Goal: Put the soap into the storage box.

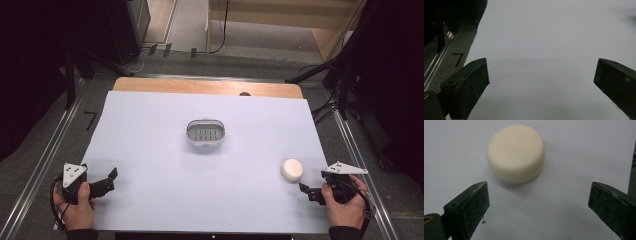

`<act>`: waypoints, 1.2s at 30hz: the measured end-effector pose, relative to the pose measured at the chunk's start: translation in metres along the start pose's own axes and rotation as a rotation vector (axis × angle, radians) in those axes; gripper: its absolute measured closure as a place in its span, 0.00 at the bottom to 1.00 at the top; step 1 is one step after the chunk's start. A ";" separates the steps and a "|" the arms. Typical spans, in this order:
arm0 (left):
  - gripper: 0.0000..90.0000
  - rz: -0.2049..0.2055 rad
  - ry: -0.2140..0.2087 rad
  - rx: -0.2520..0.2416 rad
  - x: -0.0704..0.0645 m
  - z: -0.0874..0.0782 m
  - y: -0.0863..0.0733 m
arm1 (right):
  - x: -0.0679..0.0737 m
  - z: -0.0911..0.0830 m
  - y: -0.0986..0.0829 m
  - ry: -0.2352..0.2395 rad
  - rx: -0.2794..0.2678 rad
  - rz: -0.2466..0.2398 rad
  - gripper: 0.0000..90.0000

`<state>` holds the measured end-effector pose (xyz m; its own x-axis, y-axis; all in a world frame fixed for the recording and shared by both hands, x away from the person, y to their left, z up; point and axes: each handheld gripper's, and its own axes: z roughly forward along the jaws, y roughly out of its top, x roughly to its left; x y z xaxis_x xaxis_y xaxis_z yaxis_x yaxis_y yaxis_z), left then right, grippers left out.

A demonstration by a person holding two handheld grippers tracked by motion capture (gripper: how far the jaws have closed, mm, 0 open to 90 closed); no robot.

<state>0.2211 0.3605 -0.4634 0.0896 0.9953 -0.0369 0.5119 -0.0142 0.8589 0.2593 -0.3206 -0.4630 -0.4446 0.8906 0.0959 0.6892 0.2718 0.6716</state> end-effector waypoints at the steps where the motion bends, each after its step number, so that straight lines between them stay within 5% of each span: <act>1: 0.00 0.002 -0.002 -0.002 0.000 0.000 0.000 | -0.001 0.000 0.002 -0.001 0.007 -0.001 0.05; 19: 0.00 0.001 -0.001 0.000 0.000 0.000 0.000 | -0.008 0.010 0.028 0.039 0.172 -0.081 0.07; 36: 0.00 0.002 -0.002 -0.001 0.000 0.000 0.000 | 0.003 0.028 0.051 0.073 0.294 -0.143 0.07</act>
<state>0.2211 0.3605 -0.4635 0.0926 0.9950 -0.0365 0.5113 -0.0161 0.8593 0.3089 -0.2942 -0.4492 -0.5814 0.8101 0.0754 0.7475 0.4952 0.4428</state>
